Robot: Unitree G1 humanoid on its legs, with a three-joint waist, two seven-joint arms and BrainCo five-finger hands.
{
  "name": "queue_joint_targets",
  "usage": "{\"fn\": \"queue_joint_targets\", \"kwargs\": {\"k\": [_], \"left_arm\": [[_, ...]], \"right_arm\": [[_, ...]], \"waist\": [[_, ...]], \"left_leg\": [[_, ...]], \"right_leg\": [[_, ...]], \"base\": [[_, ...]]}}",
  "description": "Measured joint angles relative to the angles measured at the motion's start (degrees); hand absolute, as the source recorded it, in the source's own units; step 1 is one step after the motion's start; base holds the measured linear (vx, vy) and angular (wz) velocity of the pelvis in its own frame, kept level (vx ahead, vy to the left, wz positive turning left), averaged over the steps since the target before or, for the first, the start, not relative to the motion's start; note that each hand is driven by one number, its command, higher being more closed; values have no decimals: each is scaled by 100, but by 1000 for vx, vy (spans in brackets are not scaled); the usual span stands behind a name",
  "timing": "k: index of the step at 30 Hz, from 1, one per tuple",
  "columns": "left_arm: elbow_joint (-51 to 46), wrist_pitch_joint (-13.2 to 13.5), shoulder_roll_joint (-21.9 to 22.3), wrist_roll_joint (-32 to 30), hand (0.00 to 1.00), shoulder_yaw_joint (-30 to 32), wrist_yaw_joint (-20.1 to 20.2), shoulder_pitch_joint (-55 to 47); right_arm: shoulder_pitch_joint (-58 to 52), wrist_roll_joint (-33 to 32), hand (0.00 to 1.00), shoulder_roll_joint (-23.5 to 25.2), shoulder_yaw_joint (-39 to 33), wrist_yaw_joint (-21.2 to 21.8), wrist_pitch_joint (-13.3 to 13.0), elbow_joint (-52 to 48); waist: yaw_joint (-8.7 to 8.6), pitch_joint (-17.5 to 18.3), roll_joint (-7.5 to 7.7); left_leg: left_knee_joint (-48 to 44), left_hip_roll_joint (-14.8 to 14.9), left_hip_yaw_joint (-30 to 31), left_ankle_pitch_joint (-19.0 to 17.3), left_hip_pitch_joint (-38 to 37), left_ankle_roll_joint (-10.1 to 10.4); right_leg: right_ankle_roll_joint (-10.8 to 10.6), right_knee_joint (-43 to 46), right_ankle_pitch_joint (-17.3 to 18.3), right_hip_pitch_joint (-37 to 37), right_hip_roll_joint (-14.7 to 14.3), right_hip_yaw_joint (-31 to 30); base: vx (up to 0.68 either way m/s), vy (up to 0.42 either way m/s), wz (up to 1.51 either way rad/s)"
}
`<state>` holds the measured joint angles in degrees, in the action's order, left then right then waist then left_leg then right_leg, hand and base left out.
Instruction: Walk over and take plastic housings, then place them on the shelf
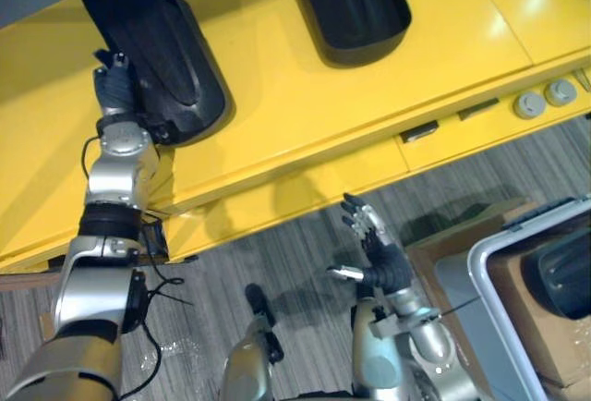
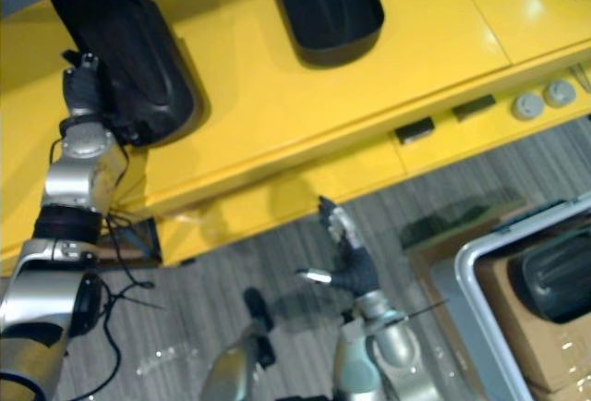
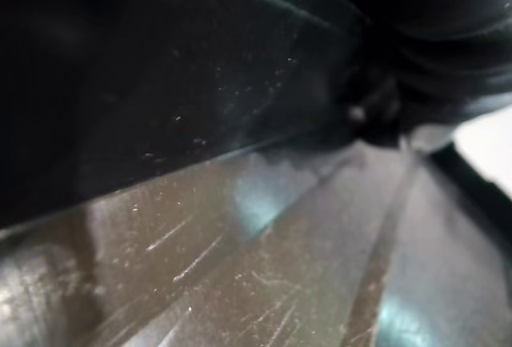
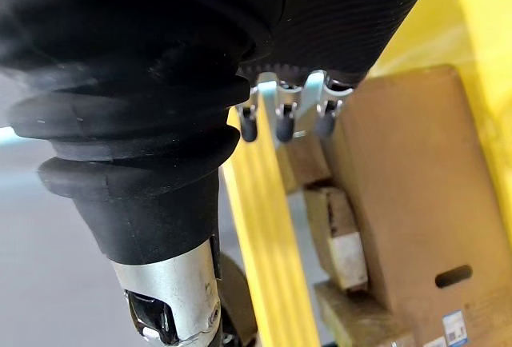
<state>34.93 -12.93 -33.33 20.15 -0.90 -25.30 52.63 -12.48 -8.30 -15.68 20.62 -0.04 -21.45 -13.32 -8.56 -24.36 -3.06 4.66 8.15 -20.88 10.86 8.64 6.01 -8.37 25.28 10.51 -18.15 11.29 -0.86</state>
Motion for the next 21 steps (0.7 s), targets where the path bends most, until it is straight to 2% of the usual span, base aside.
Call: {"fn": "queue_joint_targets", "kwargs": {"k": [5,13,19,21], "left_arm": [[49,-189,-10,4,0,-25,192,99],[87,-172,-5,225,0,-56,161,164],[232,-125,2,483,0,-240,-230,274],[258,19,7,709,0,-238,-560,276]], "right_arm": [[-12,-2,0,-65,24,1,0,-21],[-30,-56,0,-93,116,-16,-2,-209],[-91,-167,0,-92,152,-137,0,-208],[-97,-169,0,-91,192,-150,0,-208]], "waist": [[6,0,0],[-24,0,1],[-77,7,15],[-112,7,17]], "left_leg": [[4,-43,-76,-34,-50,-18],[26,-117,-162,-73,-48,-41],[26,-121,-176,-109,-83,-44],[25,-126,-192,-113,-77,-53]], "right_leg": [[-26,-1,-15,2,44,-68],[-122,-108,-75,46,166,-89],[-186,-355,-161,222,175,-77],[-196,-403,-196,228,178,-86]], "base": [[10,-10,-5],[15,-6,2],[13,-3,2],[0,0,0]]}}
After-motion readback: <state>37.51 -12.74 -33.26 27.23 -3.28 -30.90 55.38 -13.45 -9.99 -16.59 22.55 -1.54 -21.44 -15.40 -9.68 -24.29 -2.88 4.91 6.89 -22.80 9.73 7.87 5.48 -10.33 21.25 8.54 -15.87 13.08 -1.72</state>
